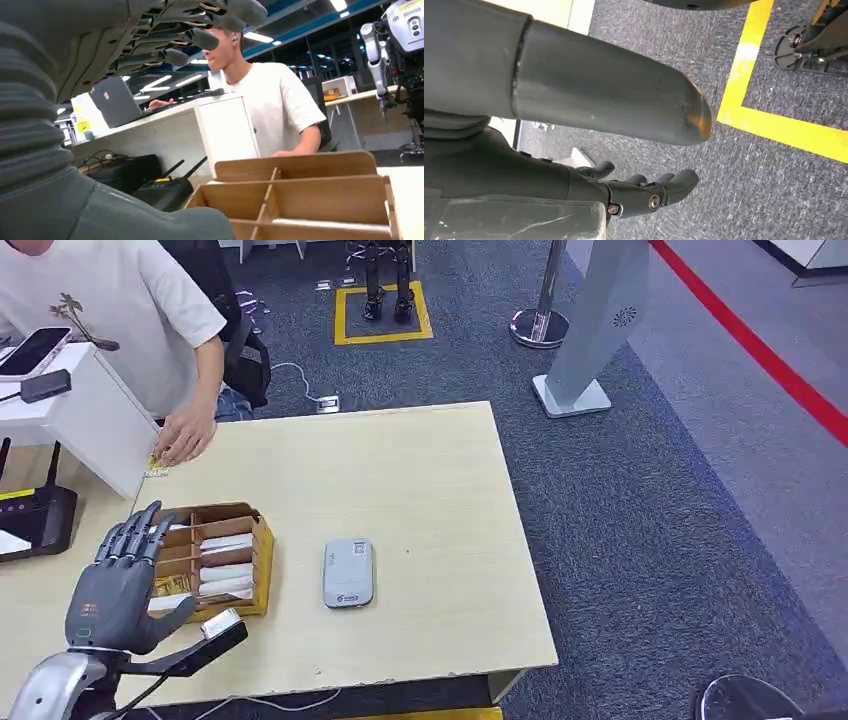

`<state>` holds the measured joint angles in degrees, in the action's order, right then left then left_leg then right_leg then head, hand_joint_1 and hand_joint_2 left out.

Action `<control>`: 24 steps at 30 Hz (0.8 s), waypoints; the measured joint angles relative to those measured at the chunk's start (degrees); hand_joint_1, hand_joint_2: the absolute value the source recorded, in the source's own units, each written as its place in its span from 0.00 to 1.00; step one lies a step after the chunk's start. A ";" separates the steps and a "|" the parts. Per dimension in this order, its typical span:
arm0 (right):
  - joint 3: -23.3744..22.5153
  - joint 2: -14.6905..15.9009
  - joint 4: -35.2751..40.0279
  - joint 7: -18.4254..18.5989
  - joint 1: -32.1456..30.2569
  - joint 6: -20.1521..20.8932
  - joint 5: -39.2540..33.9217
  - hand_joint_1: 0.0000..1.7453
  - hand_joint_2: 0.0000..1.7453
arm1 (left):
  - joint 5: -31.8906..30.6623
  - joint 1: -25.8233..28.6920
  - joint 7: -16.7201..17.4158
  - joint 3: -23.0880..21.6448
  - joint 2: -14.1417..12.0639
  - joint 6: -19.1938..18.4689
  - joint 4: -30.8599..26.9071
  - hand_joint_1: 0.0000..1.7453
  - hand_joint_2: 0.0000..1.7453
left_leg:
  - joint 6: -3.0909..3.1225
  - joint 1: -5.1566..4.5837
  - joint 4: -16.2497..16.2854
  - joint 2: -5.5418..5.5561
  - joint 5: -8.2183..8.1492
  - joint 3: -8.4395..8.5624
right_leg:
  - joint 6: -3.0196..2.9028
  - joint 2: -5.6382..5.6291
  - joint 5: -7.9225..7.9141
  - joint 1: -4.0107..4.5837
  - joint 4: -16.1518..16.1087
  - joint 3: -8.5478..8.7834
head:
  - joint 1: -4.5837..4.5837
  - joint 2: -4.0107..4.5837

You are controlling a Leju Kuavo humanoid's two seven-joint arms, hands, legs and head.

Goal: Pass the card to the sensor for recognition and then transmit it.

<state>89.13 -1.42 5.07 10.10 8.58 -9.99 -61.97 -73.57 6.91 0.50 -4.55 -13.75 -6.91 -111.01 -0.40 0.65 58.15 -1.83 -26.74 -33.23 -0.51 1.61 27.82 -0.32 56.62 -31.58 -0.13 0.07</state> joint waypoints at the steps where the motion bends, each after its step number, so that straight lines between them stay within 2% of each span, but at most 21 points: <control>1: 0.00 0.00 -0.02 -0.02 -0.02 -0.02 -0.35 0.00 0.00 | -0.02 1.09 0.09 0.00 -0.55 0.00 -0.85 0.00 1.00 | 0.00 0.00 0.00 -0.01 0.00 0.00 | 0.00 -0.01 0.00 0.00 0.00 -0.01 | 0.00 0.00; 7: 0.00 0.00 -0.07 0.70 -0.14 0.02 -0.90 0.00 0.00 | 0.13 7.36 1.22 0.00 -2.73 0.18 -5.53 0.00 1.00 | 0.00 0.00 -0.01 0.02 0.00 0.00 | 0.02 0.03 0.02 0.00 -0.01 0.00 | 0.00 0.00; 14: 0.00 0.00 -0.09 0.66 -0.23 -0.13 -1.59 0.00 0.00 | -0.22 12.58 3.08 0.00 -3.58 0.85 -9.09 0.00 1.00 | 0.00 0.00 -0.01 0.03 0.00 -0.01 | 0.04 0.04 0.03 0.00 -0.01 0.01 | 0.00 0.00; 18: 0.00 0.00 -0.09 0.66 -0.22 -0.31 -1.79 0.00 0.00 | -0.83 14.17 4.31 0.02 -3.60 0.79 -10.09 0.00 1.00 | 0.00 0.00 -0.01 0.04 0.00 -0.01 | 0.03 0.05 0.03 0.00 -0.02 0.02 | 0.00 0.00; 22: 0.00 0.00 -0.09 0.72 -0.24 -0.59 -1.94 0.00 0.00 | -4.04 15.60 6.55 0.44 -3.80 -0.11 -10.25 0.00 1.00 | 0.00 0.00 -0.01 0.04 0.00 -0.01 | 0.03 0.05 0.03 0.00 -0.02 0.02 | 0.00 0.00; 24: 0.00 0.00 -0.09 0.90 -0.24 -0.57 -1.59 0.00 0.00 | -4.90 16.01 6.64 0.72 -3.80 -0.22 -10.23 0.00 1.00 | 0.00 0.00 -0.01 0.05 0.00 -0.01 | 0.03 0.07 0.03 0.00 -0.02 0.02 | 0.00 0.00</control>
<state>89.13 -1.42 4.98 10.99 8.35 -10.56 -63.56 -78.47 22.93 7.15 -3.82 -17.55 -7.13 -121.24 -0.40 0.65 58.15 -1.78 -26.74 -33.24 -0.48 1.68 27.86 -0.33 56.61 -31.56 -0.13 0.07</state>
